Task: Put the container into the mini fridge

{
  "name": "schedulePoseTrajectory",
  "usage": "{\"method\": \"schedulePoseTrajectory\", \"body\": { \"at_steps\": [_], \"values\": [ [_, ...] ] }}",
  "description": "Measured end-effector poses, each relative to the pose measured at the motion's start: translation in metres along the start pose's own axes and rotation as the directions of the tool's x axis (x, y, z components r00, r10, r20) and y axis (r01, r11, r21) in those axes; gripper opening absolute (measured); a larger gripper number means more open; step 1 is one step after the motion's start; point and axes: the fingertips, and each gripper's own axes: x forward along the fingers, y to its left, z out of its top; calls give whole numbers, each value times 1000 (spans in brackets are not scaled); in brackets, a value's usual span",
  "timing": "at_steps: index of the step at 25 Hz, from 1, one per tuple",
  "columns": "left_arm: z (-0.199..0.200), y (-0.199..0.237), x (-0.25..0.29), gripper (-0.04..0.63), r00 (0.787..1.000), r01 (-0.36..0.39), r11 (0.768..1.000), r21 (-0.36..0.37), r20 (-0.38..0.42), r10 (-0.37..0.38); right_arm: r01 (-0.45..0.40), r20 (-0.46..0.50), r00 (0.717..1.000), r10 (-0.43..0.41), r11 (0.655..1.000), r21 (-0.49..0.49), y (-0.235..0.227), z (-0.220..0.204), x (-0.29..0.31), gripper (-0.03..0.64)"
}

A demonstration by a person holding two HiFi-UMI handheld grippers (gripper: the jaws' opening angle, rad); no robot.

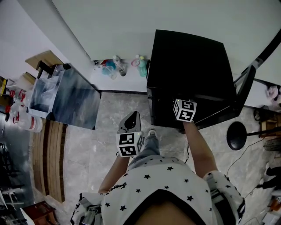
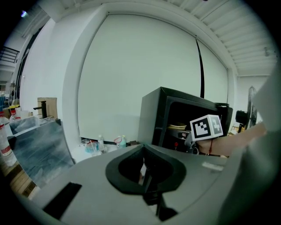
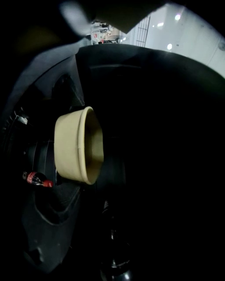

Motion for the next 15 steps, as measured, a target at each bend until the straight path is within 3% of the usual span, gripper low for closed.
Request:
{"method": "schedulePoseTrajectory", "body": {
  "at_steps": [15],
  "values": [
    [-24,-45,-40,12,998,58,998,6,20,-58,-87,-7,996,87,996,5,30,-9,-101,520]
  ]
}}
